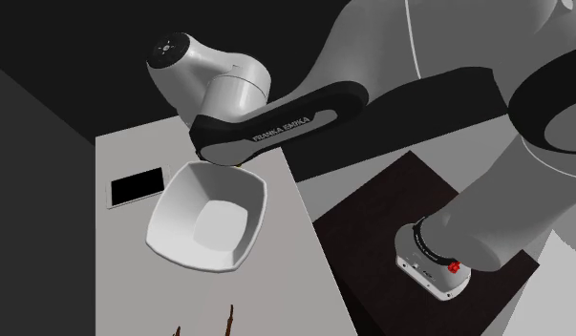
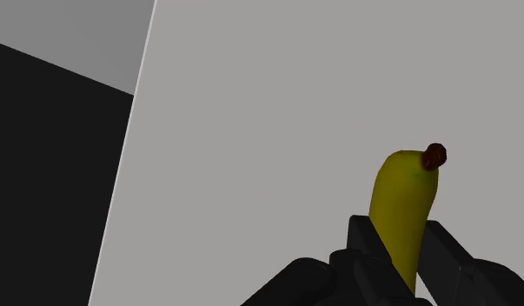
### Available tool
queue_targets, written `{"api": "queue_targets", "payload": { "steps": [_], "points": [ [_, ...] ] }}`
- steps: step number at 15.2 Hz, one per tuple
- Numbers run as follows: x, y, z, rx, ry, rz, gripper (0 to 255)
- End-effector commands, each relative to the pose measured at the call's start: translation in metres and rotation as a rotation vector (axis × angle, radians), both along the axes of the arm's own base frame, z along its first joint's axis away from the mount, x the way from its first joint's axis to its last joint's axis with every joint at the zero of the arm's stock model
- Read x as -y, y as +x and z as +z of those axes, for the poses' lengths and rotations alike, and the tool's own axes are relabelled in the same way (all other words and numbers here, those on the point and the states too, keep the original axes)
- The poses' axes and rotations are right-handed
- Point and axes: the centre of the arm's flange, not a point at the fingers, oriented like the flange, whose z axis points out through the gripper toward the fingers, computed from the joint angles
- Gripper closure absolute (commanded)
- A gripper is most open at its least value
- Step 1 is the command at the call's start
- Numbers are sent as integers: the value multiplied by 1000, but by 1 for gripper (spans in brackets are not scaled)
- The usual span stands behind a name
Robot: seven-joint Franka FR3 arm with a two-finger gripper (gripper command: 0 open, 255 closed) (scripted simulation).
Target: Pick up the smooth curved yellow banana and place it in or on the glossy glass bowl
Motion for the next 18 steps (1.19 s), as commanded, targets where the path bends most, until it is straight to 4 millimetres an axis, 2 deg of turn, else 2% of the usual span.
{"api": "queue_targets", "payload": {
  "steps": [1,18],
  "points": [
    [1,-1,-1,-1,0,1,255],
    [1,-1,88,-1,0,1,255]
  ]
}}
